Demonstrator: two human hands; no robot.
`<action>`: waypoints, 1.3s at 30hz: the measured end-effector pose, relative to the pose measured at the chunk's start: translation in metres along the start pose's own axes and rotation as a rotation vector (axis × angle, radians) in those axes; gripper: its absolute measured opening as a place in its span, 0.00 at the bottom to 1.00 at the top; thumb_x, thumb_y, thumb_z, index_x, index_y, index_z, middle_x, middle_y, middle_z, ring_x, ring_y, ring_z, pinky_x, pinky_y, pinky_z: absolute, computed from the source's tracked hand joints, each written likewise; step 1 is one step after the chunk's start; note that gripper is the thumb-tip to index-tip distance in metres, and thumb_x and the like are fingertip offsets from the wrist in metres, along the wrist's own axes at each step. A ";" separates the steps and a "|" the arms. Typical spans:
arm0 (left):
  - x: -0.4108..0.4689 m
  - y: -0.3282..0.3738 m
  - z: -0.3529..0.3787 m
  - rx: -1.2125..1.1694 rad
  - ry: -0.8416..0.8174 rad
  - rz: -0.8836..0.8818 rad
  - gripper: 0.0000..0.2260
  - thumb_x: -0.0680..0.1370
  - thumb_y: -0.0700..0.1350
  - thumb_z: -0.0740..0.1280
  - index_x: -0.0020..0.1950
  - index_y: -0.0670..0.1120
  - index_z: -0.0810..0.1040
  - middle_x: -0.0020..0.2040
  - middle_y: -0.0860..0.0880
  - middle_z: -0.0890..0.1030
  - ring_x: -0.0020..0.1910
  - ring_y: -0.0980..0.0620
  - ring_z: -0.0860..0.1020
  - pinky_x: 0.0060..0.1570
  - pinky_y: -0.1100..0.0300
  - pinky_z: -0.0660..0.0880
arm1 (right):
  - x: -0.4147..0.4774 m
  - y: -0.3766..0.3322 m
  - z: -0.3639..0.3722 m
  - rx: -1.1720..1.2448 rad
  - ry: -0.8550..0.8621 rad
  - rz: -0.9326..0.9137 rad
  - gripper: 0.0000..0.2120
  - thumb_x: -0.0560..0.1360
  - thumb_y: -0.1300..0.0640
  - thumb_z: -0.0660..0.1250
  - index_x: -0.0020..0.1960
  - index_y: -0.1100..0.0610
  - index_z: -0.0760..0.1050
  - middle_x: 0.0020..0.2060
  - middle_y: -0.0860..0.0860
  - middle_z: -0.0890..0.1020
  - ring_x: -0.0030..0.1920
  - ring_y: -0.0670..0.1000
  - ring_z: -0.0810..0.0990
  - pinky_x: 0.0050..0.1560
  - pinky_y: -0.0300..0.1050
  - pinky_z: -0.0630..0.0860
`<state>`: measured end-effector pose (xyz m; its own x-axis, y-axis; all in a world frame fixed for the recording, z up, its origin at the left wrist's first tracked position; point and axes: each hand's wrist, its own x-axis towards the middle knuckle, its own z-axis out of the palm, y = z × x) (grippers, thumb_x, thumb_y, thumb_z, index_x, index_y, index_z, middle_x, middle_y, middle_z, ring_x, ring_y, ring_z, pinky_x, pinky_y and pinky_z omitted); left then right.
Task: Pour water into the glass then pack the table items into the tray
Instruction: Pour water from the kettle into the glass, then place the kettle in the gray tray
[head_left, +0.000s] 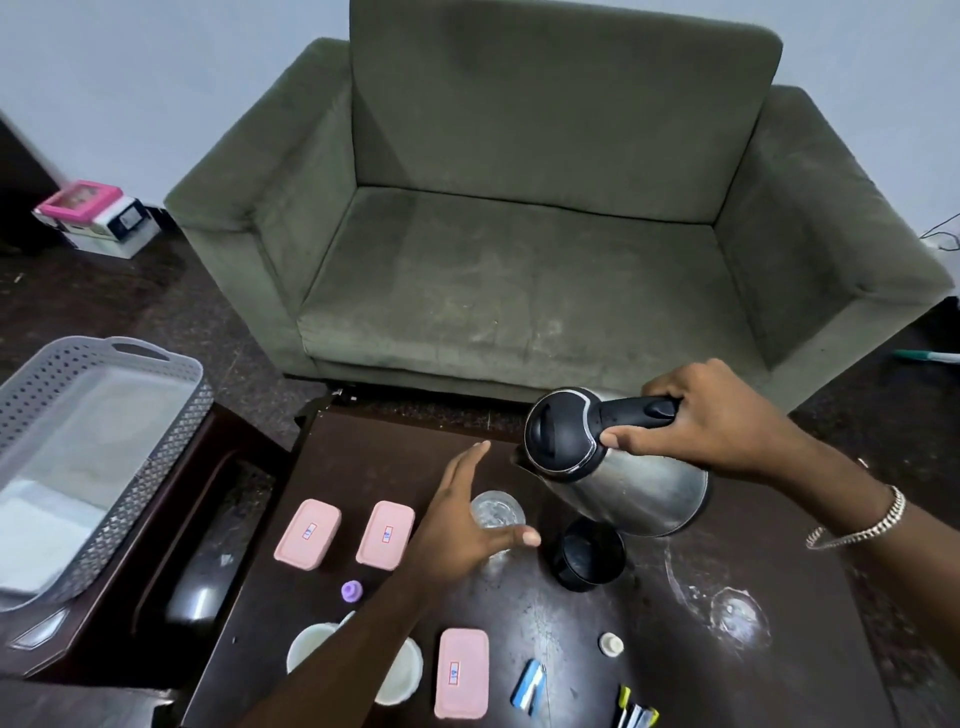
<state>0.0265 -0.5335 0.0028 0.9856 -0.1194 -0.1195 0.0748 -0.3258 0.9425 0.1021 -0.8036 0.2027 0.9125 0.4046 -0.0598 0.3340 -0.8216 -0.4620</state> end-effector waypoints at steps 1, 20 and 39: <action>0.002 0.005 -0.001 -0.027 -0.009 -0.003 0.55 0.58 0.70 0.82 0.80 0.64 0.61 0.78 0.65 0.62 0.76 0.71 0.63 0.73 0.62 0.65 | 0.000 -0.001 0.000 0.037 0.021 0.009 0.35 0.65 0.29 0.76 0.27 0.59 0.68 0.21 0.52 0.66 0.23 0.45 0.63 0.27 0.46 0.59; -0.037 0.072 -0.289 -0.184 0.308 0.091 0.42 0.65 0.45 0.86 0.76 0.58 0.71 0.69 0.54 0.82 0.70 0.55 0.79 0.65 0.55 0.80 | 0.142 -0.218 0.091 0.847 0.136 -0.133 0.31 0.70 0.40 0.75 0.27 0.63 0.67 0.18 0.51 0.69 0.22 0.49 0.65 0.26 0.44 0.60; -0.062 -0.085 -0.533 -0.083 0.537 -0.077 0.47 0.61 0.50 0.88 0.75 0.65 0.71 0.68 0.63 0.80 0.71 0.64 0.74 0.59 0.59 0.82 | 0.324 -0.408 0.274 0.843 -0.234 -0.210 0.28 0.72 0.41 0.74 0.37 0.68 0.76 0.31 0.65 0.77 0.33 0.51 0.73 0.37 0.48 0.65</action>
<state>0.0398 0.0018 0.0963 0.9140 0.4043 -0.0335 0.1400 -0.2369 0.9614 0.1966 -0.2273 0.1292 0.7504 0.6600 -0.0372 0.1201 -0.1914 -0.9741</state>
